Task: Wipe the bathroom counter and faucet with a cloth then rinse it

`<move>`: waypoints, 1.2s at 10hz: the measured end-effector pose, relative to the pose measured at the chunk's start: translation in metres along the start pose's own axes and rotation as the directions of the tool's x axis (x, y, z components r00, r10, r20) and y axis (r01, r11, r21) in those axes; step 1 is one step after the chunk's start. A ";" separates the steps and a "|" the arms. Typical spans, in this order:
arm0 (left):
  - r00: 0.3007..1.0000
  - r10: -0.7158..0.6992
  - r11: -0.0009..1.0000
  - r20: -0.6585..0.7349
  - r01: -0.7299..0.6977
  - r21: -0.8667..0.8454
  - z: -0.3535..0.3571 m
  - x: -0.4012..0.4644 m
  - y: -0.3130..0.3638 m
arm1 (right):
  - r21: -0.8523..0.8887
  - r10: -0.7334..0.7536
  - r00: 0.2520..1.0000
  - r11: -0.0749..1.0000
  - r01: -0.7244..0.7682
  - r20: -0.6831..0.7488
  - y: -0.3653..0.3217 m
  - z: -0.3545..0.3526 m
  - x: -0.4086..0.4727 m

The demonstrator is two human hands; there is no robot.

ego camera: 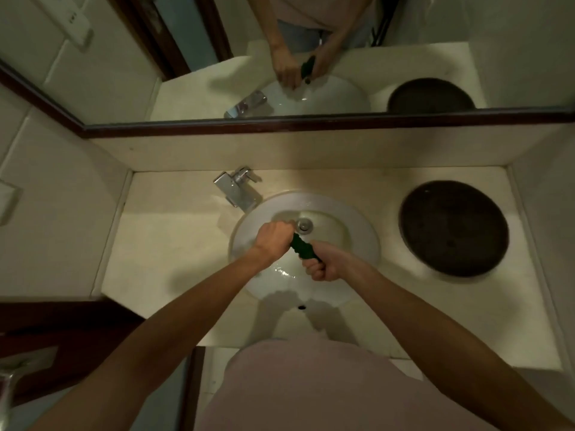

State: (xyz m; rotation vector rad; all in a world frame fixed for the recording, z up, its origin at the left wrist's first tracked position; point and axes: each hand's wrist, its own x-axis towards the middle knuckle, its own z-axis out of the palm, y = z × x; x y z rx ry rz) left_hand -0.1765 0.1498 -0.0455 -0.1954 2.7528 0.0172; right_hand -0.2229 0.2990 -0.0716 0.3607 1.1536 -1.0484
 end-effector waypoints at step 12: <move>0.927 0.350 0.769 0.133 -0.203 -0.606 -0.055 0.110 0.273 | -0.792 -0.810 0.114 0.586 0.170 -0.575 0.062 -0.297 -0.124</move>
